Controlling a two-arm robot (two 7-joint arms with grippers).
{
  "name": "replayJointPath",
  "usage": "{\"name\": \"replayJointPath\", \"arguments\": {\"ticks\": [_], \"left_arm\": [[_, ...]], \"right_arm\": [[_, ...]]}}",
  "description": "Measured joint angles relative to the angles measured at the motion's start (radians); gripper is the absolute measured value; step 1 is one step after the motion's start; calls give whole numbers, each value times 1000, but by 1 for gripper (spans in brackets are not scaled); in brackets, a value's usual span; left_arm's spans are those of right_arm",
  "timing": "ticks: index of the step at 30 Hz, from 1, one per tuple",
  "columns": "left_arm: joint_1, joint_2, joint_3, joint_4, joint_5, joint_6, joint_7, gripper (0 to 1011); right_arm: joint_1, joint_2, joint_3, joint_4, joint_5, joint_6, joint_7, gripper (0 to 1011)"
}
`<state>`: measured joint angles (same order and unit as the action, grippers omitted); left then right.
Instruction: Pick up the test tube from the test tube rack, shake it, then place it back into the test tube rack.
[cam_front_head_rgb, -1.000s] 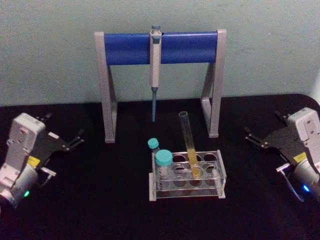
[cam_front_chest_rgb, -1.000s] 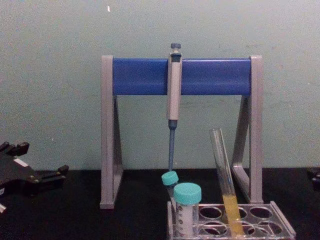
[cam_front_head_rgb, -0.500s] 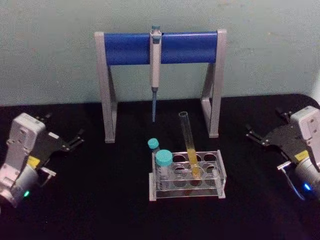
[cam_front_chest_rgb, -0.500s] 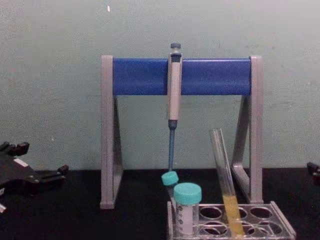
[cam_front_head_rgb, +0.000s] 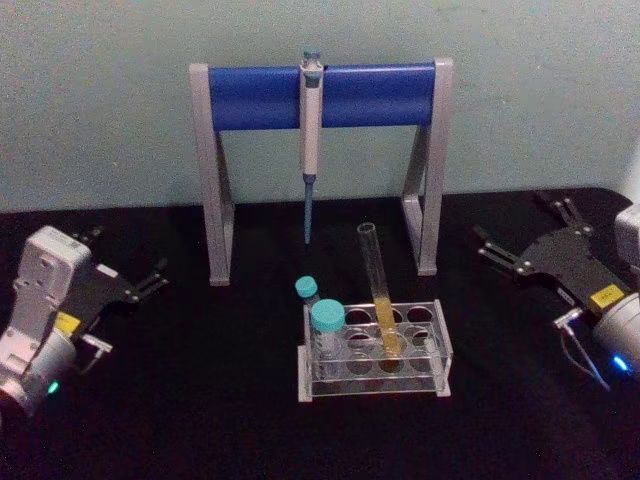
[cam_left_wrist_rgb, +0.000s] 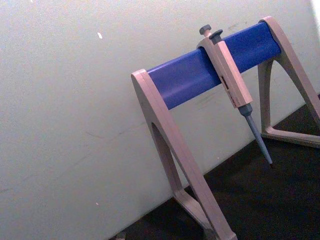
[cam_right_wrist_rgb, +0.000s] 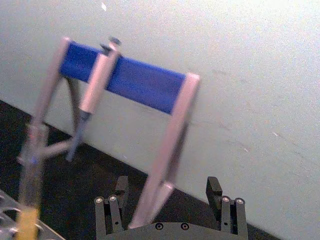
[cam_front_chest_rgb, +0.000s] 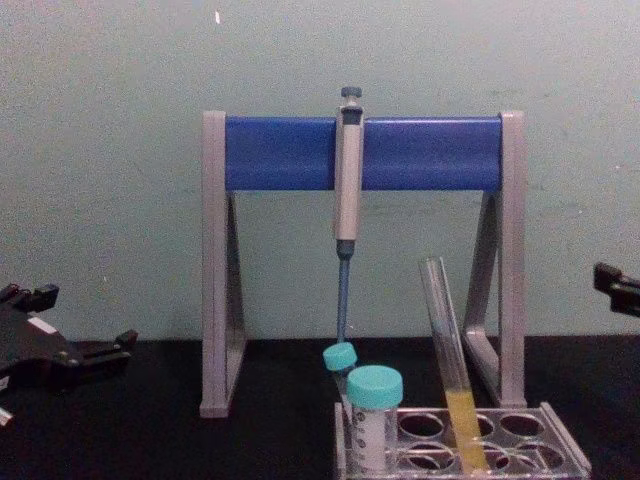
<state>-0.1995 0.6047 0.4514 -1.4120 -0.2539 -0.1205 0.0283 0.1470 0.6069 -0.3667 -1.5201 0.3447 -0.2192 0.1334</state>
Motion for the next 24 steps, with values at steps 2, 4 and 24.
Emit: {"name": "replayJointPath", "arguments": {"ticks": [2, 4, 24], "left_arm": [[0, 0, 0, 0, 0, 0, 0, 1001], [0, 0, 0, 0, 0, 0, 0, 1001], [0, 0, 0, 0, 0, 0, 0, 1001]], "right_arm": [[0, 1, 0, -9, 9, -4, 23, 1000], [3, 0, -3, -19, 23, -6, 62, 1000], [97, -67, -79, -1, 91, 127, 317, 1000]]}}
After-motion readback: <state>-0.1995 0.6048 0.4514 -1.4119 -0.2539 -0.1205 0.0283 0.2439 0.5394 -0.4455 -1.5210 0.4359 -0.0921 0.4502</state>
